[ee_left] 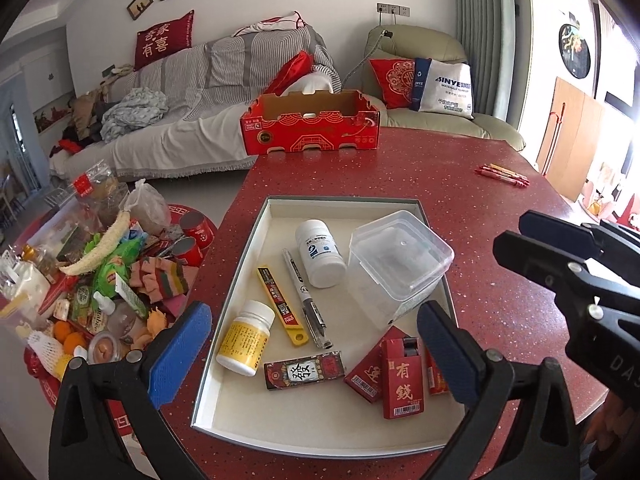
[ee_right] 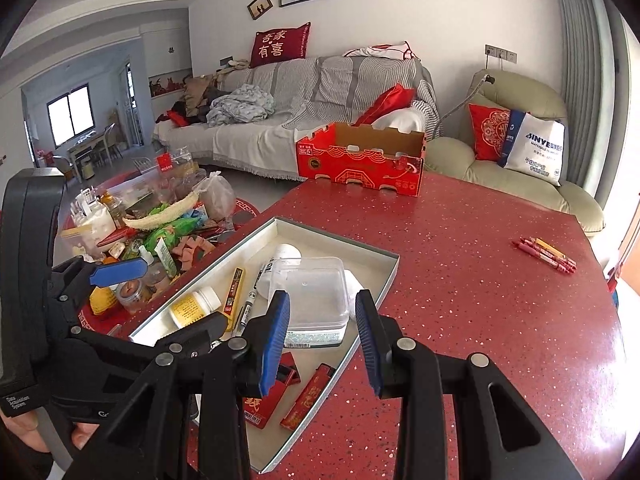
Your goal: Organize rigid objects
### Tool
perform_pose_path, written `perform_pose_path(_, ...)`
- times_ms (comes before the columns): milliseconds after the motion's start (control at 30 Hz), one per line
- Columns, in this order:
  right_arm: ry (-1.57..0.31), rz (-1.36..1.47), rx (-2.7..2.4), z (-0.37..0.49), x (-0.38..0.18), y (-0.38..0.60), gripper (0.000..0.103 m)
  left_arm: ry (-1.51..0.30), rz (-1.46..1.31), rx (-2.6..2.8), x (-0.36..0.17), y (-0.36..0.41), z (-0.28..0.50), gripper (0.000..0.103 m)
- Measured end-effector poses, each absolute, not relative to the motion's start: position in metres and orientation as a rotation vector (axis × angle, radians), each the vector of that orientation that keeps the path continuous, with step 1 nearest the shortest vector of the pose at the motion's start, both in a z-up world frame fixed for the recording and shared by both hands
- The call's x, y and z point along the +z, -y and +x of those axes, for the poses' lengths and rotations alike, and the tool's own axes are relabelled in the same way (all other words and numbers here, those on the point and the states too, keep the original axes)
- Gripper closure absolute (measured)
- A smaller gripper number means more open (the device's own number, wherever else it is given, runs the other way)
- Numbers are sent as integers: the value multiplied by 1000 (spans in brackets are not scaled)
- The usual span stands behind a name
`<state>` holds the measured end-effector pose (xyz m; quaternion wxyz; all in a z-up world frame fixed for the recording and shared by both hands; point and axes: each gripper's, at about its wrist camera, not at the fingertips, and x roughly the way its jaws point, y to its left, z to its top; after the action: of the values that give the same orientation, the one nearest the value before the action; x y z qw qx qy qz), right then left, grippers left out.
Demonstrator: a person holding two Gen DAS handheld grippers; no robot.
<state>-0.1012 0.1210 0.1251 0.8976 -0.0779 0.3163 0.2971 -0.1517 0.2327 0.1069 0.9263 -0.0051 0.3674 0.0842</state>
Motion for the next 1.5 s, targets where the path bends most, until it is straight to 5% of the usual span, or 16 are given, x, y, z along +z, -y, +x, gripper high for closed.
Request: perform_pose_path(1500,-743,-252,703,-104,119,-148,67,-799,5,202,102,-234,-157,0)
